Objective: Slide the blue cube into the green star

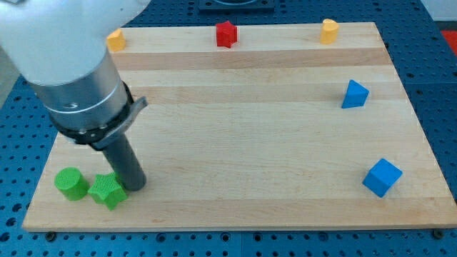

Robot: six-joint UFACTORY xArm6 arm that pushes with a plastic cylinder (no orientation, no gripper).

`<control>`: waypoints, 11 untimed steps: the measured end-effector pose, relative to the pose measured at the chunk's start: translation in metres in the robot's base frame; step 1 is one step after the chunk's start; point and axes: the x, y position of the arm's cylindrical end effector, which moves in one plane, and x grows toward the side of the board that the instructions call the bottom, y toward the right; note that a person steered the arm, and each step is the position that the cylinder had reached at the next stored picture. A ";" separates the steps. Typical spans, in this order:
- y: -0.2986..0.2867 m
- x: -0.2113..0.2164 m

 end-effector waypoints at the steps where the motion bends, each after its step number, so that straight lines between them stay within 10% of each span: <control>1: 0.074 0.002; 6: 0.414 0.044; 11: 0.349 -0.012</control>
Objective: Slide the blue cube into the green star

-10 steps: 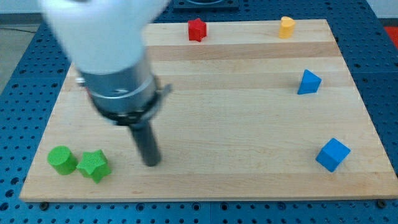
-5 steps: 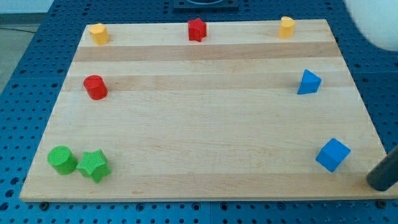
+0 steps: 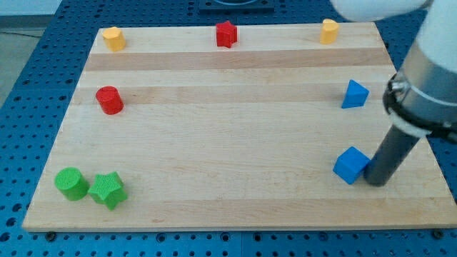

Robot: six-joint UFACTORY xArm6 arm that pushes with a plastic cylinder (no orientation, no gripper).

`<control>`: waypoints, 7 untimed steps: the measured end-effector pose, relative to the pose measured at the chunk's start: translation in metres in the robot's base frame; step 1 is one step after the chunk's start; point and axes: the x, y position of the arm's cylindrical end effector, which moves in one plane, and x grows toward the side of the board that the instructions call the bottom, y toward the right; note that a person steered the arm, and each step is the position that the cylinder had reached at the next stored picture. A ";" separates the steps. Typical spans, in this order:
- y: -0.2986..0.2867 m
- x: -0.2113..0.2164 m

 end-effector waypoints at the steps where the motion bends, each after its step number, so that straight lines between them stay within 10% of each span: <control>1: -0.004 -0.021; 7: -0.118 0.016</control>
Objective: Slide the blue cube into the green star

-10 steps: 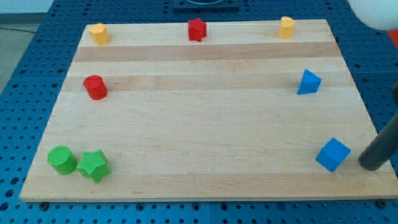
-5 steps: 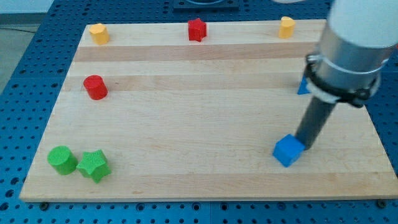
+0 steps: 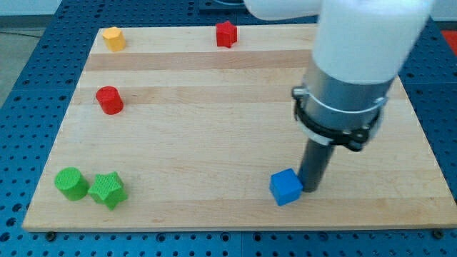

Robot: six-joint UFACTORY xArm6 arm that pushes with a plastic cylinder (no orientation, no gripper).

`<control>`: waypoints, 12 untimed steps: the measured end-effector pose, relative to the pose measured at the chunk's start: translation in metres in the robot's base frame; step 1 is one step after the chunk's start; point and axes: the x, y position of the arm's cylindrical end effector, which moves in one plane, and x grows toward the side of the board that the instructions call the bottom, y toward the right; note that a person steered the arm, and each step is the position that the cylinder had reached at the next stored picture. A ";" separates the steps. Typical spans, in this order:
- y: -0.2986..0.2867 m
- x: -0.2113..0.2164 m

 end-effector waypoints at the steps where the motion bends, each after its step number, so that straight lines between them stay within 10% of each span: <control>1: -0.023 0.007; 12: -0.109 0.001</control>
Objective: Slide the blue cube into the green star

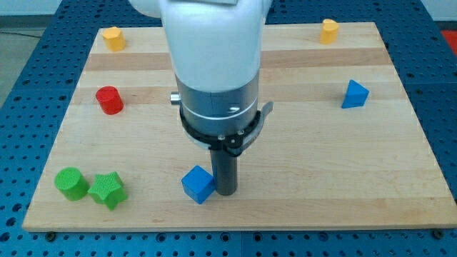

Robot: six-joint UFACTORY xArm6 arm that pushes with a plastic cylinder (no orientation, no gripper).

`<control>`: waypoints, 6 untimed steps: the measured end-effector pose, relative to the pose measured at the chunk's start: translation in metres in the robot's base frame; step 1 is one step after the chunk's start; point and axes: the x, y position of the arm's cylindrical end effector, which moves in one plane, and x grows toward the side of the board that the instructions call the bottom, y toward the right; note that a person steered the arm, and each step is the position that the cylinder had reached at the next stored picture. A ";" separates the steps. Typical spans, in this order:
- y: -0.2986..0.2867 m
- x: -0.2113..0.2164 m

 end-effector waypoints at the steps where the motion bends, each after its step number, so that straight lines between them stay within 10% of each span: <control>1: -0.038 0.000; 6: -0.105 -0.005</control>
